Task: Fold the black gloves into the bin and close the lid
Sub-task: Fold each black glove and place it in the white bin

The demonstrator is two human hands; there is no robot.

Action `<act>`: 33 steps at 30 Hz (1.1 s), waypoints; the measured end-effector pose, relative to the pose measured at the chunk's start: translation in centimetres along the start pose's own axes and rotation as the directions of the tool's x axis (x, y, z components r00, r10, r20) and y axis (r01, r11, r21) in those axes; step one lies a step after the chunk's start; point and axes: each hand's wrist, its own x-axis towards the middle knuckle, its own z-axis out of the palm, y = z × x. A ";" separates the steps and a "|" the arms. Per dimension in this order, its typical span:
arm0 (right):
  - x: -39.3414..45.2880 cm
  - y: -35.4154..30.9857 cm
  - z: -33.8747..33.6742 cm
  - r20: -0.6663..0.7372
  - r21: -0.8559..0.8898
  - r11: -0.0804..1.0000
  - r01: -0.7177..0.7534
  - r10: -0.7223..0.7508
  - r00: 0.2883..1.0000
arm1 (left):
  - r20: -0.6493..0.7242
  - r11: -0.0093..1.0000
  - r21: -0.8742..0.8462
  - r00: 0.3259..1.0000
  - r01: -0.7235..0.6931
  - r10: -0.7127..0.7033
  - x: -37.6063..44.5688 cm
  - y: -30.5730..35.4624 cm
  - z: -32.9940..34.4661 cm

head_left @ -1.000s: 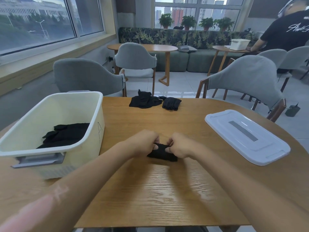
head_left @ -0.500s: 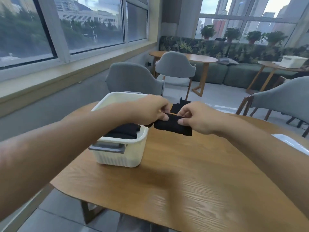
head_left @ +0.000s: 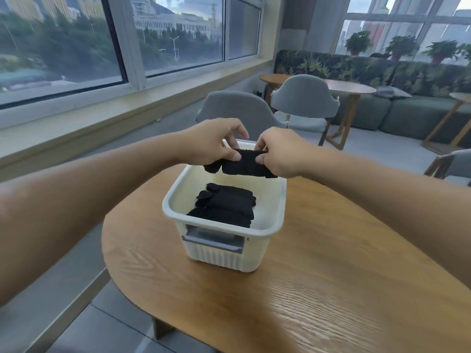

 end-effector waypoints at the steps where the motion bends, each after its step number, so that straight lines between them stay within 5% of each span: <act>1: 1.2 -0.1 0.6 0.010 -0.024 1.000 -0.007 0.007 1.000 | 0.015 0.999 0.032 1.000 0.009 -0.009 0.6 -0.6 0.1; 7: 6.6 -0.1 4.6 0.134 -0.250 0.968 -0.006 0.041 0.990 | 0.113 0.951 0.301 0.988 0.063 -0.101 5.2 -3.3 3.0; 12: 8.5 0.4 7.5 0.225 -0.375 0.927 0.027 0.062 0.972 | 0.203 0.852 0.523 0.975 -0.029 -0.092 7.3 -4.9 5.4; 22: 10.3 0.4 9.6 0.523 -0.262 0.964 0.043 0.104 0.846 | 0.344 0.869 0.494 0.923 -0.022 -0.172 8.1 -6.1 7.5; 27: 9.9 0.3 8.7 0.366 -0.351 0.929 0.114 0.025 0.930 | 0.226 0.864 0.503 0.965 0.002 -0.134 7.8 -6.7 8.1; 33: 10.5 0.8 9.6 0.428 -0.216 0.975 -0.049 0.139 0.893 | 0.237 0.847 0.532 0.960 -0.001 -0.149 6.7 -6.4 8.3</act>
